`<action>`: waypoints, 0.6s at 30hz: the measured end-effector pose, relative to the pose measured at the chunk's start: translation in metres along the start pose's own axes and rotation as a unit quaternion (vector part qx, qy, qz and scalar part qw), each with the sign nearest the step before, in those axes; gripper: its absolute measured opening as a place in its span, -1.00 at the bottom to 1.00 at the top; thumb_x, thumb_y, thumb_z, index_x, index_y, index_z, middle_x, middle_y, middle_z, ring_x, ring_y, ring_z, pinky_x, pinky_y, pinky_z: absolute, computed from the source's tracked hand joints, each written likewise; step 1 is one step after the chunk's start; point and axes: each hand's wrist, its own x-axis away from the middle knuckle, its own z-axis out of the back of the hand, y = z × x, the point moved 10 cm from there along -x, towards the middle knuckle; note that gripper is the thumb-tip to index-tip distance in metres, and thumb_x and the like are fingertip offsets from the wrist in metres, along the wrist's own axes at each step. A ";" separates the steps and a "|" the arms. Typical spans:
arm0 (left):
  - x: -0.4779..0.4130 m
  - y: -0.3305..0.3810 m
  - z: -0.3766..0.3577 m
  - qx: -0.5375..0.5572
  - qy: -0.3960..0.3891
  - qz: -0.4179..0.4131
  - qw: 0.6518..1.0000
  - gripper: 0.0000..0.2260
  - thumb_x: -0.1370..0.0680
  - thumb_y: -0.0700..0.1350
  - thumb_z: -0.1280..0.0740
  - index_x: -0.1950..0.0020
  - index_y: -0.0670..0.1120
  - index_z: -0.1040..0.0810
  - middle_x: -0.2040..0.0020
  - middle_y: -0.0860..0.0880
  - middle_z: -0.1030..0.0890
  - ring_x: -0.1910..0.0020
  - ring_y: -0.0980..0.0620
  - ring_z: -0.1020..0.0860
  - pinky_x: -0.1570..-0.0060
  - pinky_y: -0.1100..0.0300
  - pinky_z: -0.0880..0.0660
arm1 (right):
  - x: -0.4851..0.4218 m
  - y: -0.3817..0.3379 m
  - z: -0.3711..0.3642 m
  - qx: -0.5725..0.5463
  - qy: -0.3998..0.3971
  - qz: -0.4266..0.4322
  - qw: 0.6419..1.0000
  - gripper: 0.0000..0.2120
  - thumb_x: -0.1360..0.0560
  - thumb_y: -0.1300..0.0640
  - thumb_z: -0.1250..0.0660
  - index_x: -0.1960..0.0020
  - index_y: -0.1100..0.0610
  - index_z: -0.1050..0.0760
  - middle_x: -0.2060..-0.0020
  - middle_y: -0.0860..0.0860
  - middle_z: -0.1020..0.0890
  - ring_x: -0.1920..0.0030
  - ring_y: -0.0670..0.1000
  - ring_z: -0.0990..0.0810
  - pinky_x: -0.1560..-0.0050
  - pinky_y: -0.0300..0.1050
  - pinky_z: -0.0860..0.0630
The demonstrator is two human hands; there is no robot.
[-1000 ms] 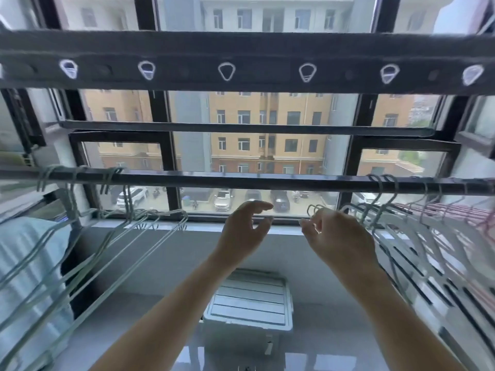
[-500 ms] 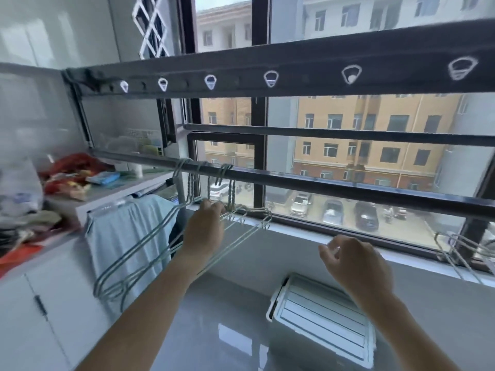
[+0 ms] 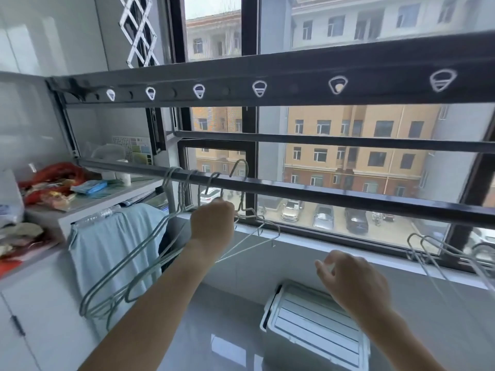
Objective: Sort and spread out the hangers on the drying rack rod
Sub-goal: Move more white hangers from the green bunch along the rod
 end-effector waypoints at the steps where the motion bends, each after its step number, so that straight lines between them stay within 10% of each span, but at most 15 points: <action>1: -0.006 0.007 -0.002 0.004 -0.008 -0.001 1.000 -0.90 -0.48 -0.19 -0.31 0.22 -0.09 -0.58 0.30 -0.02 -0.57 0.38 -0.01 -0.54 0.46 0.21 -0.40 | 0.001 0.001 -0.001 0.000 -0.002 -0.001 1.000 -0.70 -0.50 -0.19 -0.16 0.02 -0.02 -0.54 0.24 -0.06 -0.65 0.19 0.01 -0.63 0.26 -0.16 -0.51; 13: 0.020 0.104 -0.069 0.119 -0.078 -0.109 0.984 -0.82 -0.51 -0.11 -0.21 0.23 -0.10 -0.54 0.24 0.00 -0.60 0.24 -0.06 -0.58 0.32 0.17 -0.45 | 0.018 0.047 -0.004 0.017 -0.017 -0.046 0.999 -0.70 -0.49 -0.19 -0.18 0.02 0.01 -0.51 0.21 -0.05 -0.65 0.18 0.03 -0.63 0.17 -0.06 -0.58; 18: 0.038 0.133 -0.045 0.218 -0.003 -0.186 0.958 -0.78 -0.51 0.04 -0.23 0.24 -0.02 -0.56 0.35 0.08 -0.53 0.37 0.01 -0.54 0.43 0.24 -0.37 | 0.016 0.060 -0.011 -0.065 -0.034 -0.043 0.996 -0.59 -0.47 -0.13 -0.28 -0.24 0.05 -0.44 -0.10 -0.01 -0.57 -0.08 0.00 -0.55 -0.09 -0.05 -0.52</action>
